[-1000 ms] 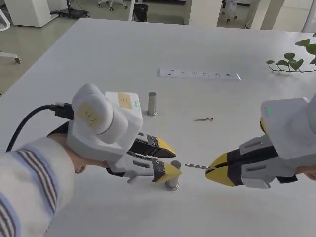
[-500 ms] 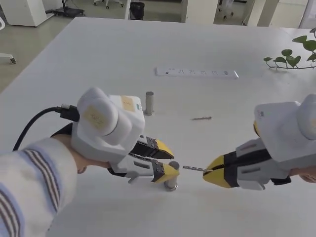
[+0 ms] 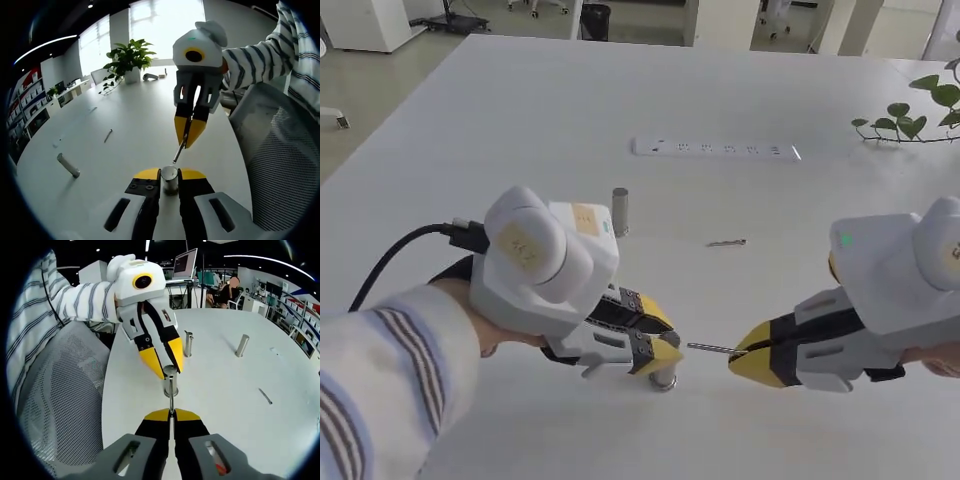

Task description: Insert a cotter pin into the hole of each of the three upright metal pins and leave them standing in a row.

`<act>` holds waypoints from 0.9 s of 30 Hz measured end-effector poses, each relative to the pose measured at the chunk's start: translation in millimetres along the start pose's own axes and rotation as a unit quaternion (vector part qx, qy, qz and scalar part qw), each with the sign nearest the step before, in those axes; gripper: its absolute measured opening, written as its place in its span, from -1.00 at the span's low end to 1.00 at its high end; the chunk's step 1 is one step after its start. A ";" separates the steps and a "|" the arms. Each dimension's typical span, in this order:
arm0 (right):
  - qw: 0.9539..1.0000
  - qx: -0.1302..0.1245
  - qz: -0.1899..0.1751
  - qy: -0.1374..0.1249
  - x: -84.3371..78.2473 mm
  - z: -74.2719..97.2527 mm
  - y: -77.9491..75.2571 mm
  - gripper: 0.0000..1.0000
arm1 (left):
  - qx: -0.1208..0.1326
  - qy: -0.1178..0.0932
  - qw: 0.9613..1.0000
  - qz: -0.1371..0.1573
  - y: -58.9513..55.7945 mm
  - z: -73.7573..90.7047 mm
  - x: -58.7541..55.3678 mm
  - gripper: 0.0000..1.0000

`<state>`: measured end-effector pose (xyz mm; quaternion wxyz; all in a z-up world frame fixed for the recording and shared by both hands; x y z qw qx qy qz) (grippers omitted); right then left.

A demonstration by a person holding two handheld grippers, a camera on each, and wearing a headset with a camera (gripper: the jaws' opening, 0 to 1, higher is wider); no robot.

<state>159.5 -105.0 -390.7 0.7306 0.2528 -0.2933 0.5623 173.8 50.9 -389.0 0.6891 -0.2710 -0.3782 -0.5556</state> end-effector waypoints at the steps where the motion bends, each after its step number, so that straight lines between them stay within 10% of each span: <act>1: 1.000 0.000 0.000 0.000 -0.2 -0.1 0.1 -1.00 | -0.002 -0.001 1.000 0.007 -0.1 0.2 0.0 -0.80; 27: 1.000 0.006 0.019 0.014 4.9 -9.9 -3.1 -1.00 | 0.012 -0.005 0.999 0.033 -2.0 0.0 -1.0 -0.81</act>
Point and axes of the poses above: the centre of the closed fingertips' face, and the gripper's own axes: z roughly backward along the fingers, y roughly to its left, x roughly out of its top, the point moved 8 cm from there along z, roughly backward along the fingers, and after that the axes turned 1 degree about x, right-handed, at the moved point
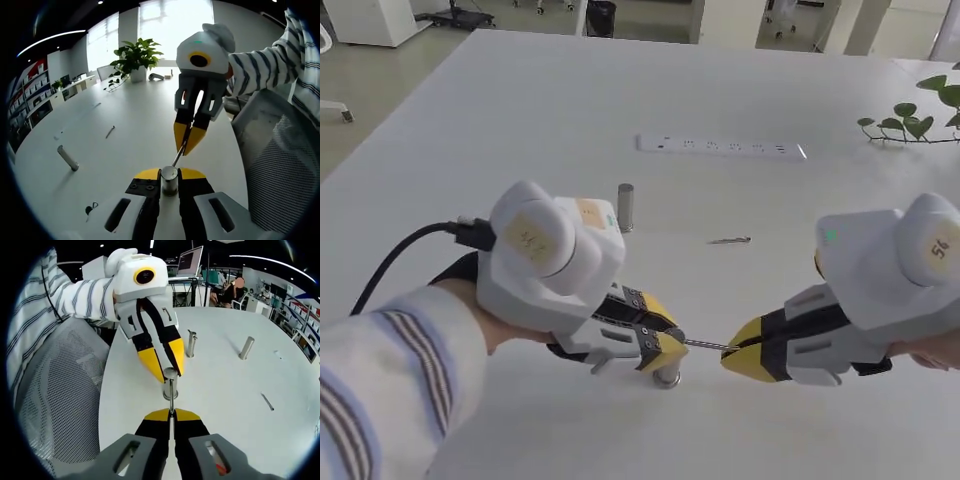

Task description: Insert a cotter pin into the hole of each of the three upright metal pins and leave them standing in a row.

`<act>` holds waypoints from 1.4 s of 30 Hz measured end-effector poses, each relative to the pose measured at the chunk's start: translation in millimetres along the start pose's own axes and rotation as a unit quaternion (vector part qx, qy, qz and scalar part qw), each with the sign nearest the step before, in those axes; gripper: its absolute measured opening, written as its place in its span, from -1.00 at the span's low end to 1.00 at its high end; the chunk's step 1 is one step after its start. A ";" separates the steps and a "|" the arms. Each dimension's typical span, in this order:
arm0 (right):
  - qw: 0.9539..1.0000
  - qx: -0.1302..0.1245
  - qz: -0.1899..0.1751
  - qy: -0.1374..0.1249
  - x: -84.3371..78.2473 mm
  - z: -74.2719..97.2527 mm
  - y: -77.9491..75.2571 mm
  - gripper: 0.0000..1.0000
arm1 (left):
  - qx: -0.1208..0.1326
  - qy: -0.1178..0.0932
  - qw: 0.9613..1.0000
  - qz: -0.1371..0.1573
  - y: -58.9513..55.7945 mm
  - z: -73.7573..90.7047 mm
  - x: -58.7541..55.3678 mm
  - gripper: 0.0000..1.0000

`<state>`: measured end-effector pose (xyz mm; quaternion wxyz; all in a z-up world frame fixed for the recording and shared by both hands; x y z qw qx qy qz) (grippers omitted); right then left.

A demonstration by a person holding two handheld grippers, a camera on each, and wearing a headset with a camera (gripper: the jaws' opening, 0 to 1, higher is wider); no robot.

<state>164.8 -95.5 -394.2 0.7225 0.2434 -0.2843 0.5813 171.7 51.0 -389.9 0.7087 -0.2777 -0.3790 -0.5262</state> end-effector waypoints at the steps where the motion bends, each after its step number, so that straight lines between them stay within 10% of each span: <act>1: 1.000 -0.001 0.000 0.000 0.1 0.0 -0.6 -1.00 | 0.000 0.000 1.000 -0.001 0.0 0.0 -0.1 -0.81; 42: 1.000 -0.001 0.014 -0.008 16.5 -23.6 -3.7 -1.00 | 0.016 0.003 1.000 0.002 -3.0 -0.8 0.1 -0.82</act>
Point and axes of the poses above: the centre of the closed fingertips' face, and the gripper's own axes: z roughly backward along the fingers, y roughly to its left, x roughly out of its top, the point moved 8 cm from there along z, roughly backward along the fingers, and after that the axes turned 1 degree about x, right-handed, at the moved point
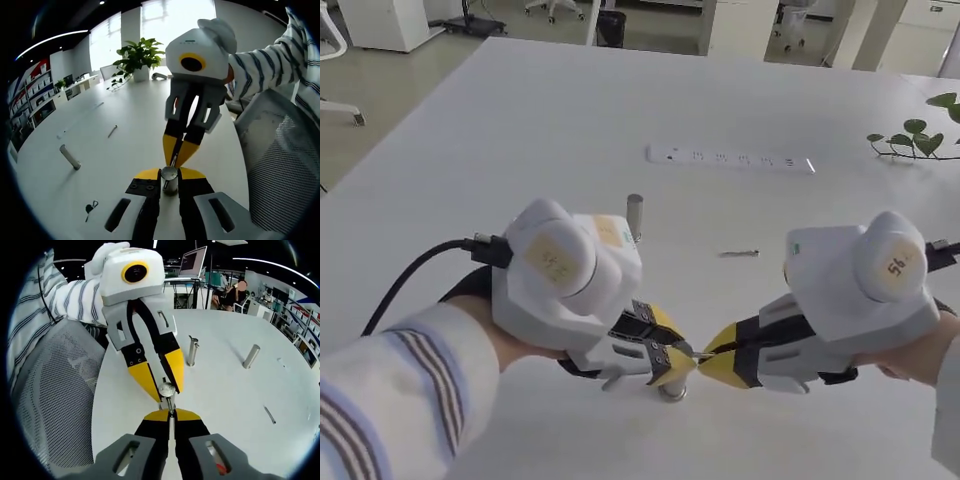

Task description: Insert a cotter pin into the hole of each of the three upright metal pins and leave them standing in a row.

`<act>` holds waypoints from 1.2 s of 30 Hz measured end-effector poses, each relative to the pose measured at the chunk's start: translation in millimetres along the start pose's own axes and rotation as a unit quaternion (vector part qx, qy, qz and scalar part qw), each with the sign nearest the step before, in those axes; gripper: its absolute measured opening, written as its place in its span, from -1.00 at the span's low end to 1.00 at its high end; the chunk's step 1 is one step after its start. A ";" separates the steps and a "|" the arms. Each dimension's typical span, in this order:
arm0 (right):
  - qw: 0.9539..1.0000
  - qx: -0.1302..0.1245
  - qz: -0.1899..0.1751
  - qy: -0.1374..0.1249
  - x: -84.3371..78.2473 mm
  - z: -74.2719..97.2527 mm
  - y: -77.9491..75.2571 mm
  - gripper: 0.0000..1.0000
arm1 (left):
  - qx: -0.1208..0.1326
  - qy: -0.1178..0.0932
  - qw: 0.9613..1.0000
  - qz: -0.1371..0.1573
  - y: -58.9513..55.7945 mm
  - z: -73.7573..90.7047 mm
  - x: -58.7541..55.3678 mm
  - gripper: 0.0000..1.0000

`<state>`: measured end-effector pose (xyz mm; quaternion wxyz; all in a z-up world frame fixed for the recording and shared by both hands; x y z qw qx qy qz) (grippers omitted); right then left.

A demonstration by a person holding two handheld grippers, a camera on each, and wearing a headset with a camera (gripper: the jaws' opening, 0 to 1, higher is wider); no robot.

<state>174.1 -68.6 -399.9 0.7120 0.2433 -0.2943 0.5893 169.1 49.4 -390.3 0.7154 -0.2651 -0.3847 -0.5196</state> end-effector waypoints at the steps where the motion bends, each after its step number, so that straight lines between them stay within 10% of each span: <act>1: 1.000 0.000 -0.001 -0.002 0.6 -0.5 0.1 -1.00 | 0.000 0.001 1.000 0.000 0.1 0.0 0.1 -0.82; 36: 0.999 -0.021 0.019 -0.034 -3.1 19.1 0.9 -0.92 | 0.000 0.002 1.000 0.001 0.9 0.5 0.0 -0.81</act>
Point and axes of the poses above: the centre of the closed fingertips' face, and the gripper's own axes: z roughly backward along the fingers, y roughly to its left, x roughly out of its top, the point moved 8 cm from there along z, roughly backward along the fingers, and after that the axes turned 1 degree about x, right-handed, at the moved point
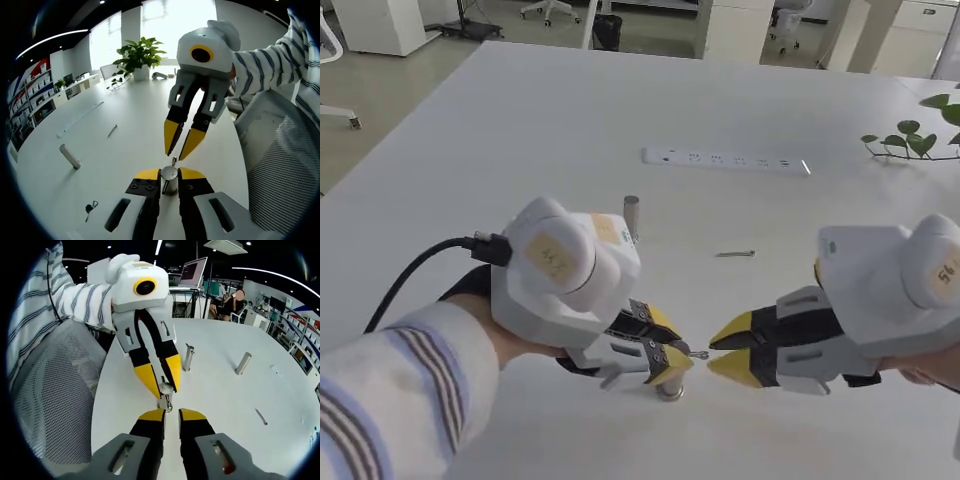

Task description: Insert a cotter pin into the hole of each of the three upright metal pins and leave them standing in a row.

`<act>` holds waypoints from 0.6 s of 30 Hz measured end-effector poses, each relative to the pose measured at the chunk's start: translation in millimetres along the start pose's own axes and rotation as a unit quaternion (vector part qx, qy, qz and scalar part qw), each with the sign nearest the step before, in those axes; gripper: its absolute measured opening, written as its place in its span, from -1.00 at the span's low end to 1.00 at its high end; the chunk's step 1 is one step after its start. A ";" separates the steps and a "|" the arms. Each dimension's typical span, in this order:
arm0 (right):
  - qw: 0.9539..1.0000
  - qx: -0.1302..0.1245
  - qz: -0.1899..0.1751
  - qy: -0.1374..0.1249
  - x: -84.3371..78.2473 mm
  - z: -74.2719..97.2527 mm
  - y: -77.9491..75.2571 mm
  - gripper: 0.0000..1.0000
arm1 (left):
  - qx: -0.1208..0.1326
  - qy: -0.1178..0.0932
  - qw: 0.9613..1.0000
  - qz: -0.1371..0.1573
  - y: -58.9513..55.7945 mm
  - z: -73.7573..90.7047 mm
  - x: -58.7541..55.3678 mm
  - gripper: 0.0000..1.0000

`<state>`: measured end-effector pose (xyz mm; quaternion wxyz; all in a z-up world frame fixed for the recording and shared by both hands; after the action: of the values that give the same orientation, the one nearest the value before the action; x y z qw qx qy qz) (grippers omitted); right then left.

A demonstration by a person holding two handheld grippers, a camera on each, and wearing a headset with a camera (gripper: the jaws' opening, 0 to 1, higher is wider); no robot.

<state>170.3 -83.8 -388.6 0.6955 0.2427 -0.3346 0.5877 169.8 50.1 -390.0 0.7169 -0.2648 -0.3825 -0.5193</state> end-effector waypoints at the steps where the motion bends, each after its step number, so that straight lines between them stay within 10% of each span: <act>1: 1.000 0.000 -0.001 0.000 -0.4 -0.3 -0.5 -0.97 | 0.000 0.000 1.000 0.001 0.2 0.0 0.0 -0.81; 18: 1.000 0.006 -0.012 -0.004 4.7 -3.8 2.2 -1.00 | 0.000 0.002 1.000 0.000 0.4 -0.3 0.5 -0.81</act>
<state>169.3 -77.5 -387.6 0.7000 0.2529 -0.3307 0.5802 170.4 49.7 -389.7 0.7178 -0.2637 -0.3809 -0.5198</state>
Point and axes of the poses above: the centre of the closed fingertips' face, and the gripper's own axes: z roughly backward along the fingers, y roughly to its left, x roughly out of its top, the point moved 8 cm from there along z, roughly backward along the fingers, and after that the axes turned 1 degree about x, right-handed, at the moved point
